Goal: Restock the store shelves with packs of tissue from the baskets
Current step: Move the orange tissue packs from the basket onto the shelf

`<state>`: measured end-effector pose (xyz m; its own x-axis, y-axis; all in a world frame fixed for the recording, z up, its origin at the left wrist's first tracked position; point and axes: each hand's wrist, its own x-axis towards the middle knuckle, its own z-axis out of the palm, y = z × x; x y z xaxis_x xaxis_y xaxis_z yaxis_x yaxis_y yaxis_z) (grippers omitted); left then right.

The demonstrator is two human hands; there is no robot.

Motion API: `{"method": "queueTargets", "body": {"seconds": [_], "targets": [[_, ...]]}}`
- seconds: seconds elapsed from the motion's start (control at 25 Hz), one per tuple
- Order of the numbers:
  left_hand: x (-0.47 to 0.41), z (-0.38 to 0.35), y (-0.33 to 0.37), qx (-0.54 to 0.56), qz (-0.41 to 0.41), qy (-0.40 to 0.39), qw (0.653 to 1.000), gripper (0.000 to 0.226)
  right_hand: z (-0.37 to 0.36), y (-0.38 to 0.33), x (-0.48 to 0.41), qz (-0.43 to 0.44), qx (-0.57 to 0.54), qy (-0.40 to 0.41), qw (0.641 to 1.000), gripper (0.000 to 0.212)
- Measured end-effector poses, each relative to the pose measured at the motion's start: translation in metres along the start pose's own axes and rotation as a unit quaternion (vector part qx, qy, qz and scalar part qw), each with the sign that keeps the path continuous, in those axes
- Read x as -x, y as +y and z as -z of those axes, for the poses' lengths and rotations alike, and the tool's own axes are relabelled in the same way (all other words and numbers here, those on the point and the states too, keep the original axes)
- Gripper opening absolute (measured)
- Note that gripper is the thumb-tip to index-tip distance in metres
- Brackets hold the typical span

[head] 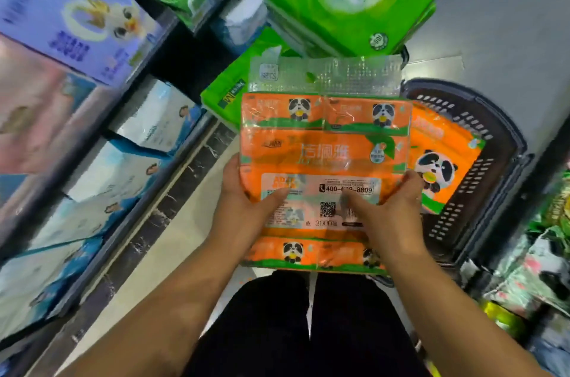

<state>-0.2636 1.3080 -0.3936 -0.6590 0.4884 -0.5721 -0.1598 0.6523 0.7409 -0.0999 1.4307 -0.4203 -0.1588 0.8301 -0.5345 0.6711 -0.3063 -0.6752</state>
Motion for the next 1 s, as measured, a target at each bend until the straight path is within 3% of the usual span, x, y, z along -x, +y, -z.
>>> {"method": "queueTargets", "body": {"seconds": [0.16,0.36,0.56,0.72,1.0], "targets": [[0.045,0.098,-0.007,0.014,-0.013,0.044,0.999,0.069,-0.038,-0.048,0.07,0.064,0.0,-0.058,0.996,0.074],[0.097,0.2,-0.005,0.017,-0.02,0.14,0.99,0.081,-0.074,-0.122,0.14,0.136,0.014,-0.103,0.985,0.064],[0.143,0.27,0.003,0.064,-0.043,0.234,0.969,0.067,-0.096,-0.188,0.19,0.194,0.019,-0.166,0.967,0.068],[0.168,0.306,0.01,0.086,-0.045,0.295,0.95,0.064,-0.105,-0.232,0.213,0.248,0.032,-0.216,0.944,0.036],[0.167,0.343,0.04,0.122,-0.027,0.376,0.918,0.062,-0.134,-0.308,0.218,0.252,-0.015,-0.311,0.916,0.048]]}}
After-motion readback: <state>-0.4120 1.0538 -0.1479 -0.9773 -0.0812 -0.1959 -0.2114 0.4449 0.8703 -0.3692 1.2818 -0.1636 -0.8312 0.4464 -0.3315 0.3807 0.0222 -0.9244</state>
